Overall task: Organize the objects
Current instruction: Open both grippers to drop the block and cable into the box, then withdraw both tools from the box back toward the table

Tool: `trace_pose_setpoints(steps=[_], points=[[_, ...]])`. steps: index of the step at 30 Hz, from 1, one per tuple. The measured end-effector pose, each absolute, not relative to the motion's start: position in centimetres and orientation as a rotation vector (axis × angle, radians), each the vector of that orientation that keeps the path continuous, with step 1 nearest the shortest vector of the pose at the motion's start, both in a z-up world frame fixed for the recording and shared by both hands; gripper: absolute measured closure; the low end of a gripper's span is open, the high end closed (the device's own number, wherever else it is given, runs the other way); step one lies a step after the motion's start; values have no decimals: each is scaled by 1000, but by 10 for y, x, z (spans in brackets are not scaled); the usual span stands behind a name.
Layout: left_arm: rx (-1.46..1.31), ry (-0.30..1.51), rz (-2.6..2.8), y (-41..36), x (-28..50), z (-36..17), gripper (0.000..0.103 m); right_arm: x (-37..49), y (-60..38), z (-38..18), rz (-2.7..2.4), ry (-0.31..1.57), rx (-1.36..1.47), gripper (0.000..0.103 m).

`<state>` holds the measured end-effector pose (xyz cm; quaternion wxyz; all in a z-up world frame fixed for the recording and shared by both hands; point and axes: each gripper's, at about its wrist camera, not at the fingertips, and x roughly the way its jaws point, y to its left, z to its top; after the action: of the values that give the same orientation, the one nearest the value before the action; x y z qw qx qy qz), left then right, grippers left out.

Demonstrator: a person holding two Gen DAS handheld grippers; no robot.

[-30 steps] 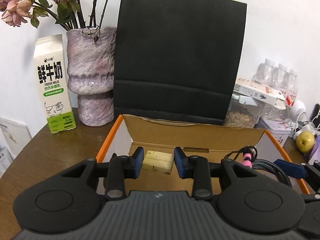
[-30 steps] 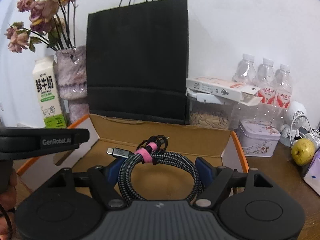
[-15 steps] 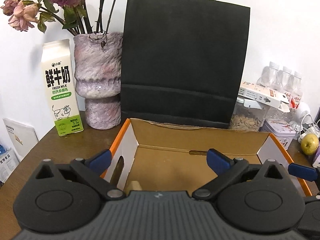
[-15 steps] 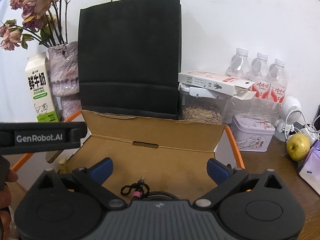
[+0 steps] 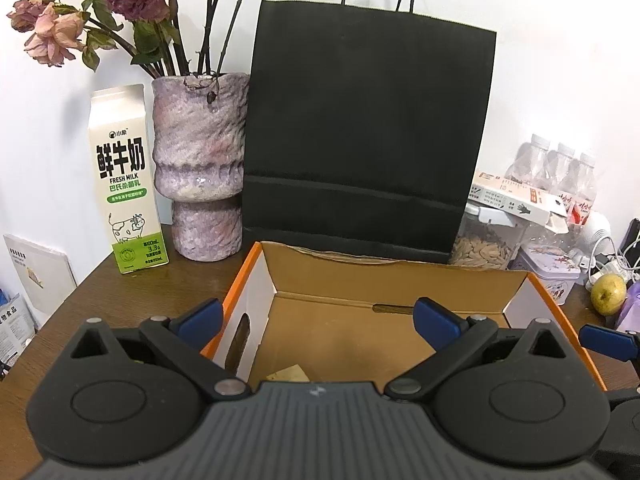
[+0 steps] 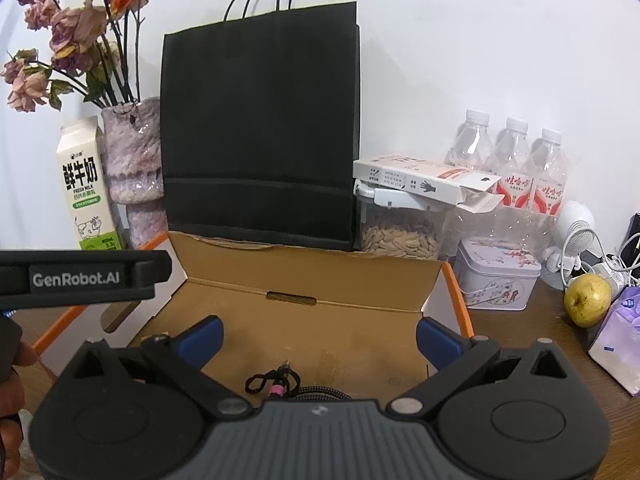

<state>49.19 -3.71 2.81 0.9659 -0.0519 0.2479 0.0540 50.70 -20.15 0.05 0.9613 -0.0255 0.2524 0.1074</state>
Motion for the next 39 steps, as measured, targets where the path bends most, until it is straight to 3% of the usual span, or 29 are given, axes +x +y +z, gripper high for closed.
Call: trace_pose_setpoints(steps=[39], points=[[-103,380,73,-22,348,81,0,361,-212,45,259,380,-58,0]])
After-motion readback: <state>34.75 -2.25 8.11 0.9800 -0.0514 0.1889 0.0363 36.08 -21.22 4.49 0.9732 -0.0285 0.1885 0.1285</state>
